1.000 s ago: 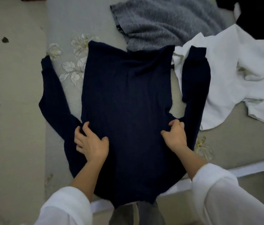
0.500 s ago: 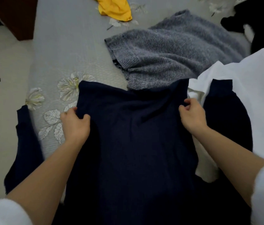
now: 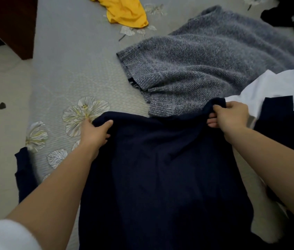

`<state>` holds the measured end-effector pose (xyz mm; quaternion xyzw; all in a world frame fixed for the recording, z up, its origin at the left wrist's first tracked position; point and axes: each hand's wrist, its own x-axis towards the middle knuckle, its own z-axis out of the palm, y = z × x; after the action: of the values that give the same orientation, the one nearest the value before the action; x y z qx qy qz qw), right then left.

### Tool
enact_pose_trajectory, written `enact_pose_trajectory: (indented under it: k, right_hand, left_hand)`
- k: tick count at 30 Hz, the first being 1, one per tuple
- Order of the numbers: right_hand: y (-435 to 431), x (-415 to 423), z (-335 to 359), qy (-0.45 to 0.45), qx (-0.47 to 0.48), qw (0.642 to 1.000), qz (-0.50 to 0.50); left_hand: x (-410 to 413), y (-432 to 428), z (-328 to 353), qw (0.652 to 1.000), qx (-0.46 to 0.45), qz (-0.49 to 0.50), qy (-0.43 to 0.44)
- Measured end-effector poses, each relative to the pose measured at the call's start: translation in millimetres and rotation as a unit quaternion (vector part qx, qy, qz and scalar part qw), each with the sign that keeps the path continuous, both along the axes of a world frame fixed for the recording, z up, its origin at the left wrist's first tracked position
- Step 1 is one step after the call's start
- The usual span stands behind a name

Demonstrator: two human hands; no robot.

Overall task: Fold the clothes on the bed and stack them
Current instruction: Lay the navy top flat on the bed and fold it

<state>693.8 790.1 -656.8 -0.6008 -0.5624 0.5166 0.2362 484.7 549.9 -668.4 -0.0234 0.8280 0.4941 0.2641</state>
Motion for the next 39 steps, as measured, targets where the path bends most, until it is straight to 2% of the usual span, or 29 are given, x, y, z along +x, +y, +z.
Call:
enact_pose_trajectory:
  k: [2, 8, 13, 15, 16, 18, 19, 21, 23, 29, 33, 36, 39]
  right_hand:
    - [-2, 2, 7, 0.002, 0.008, 1.000, 0.001]
    - [2, 20, 44, 0.035, 0.137, 0.990, -0.014]
    - [21, 5, 45, 0.087, 0.070, 0.993, -0.038]
    - [23, 1, 35, 0.067, 0.051, 0.996, -0.008]
    - [21, 1, 29, 0.043, 0.048, 0.998, 0.016]
    - [12, 6, 19, -0.013, 0.063, 0.995, 0.075]
    - [5, 10, 15, -0.043, 0.089, 0.989, 0.112]
    - [-11, 18, 9, -0.084, 0.148, 0.969, 0.178]
    - [-25, 29, 7, -0.090, 0.183, 0.957, 0.206]
    - [-56, 111, 23, -0.114, 0.247, 0.930, 0.247]
    - [-55, 190, 38, -0.151, 0.273, 0.929, 0.199]
    - [-35, 233, 51, -0.194, 0.261, 0.938, 0.123]
    - [-16, 249, 55, -0.227, 0.196, 0.945, 0.129]
  left_hand:
    - [-3, 1, 0, 1.000, -0.011, 0.016, 0.006]
    - [-30, -23, 24, 0.986, 0.093, 0.072, 0.120]
    - [-51, -28, 39, 0.976, 0.142, 0.104, 0.129]
    - [-47, -25, 33, 0.976, 0.165, 0.094, 0.107]
    - [-43, -25, 27, 0.983, 0.136, 0.069, 0.106]
    - [-26, -29, 14, 0.988, 0.004, -0.023, 0.151]
    - [-13, -31, 8, 0.976, -0.051, -0.087, 0.193]
    - [17, -35, -3, 0.927, -0.126, -0.211, 0.285]
    - [52, -37, -13, 0.881, -0.164, -0.304, 0.322]
    - [179, -35, -12, 0.846, -0.134, -0.431, 0.284]
    - [259, -26, -3, 0.850, -0.098, -0.457, 0.242]
    - [305, -24, 0, 0.842, -0.101, -0.475, 0.237]
    - [336, -29, -4, 0.823, -0.149, -0.498, 0.229]
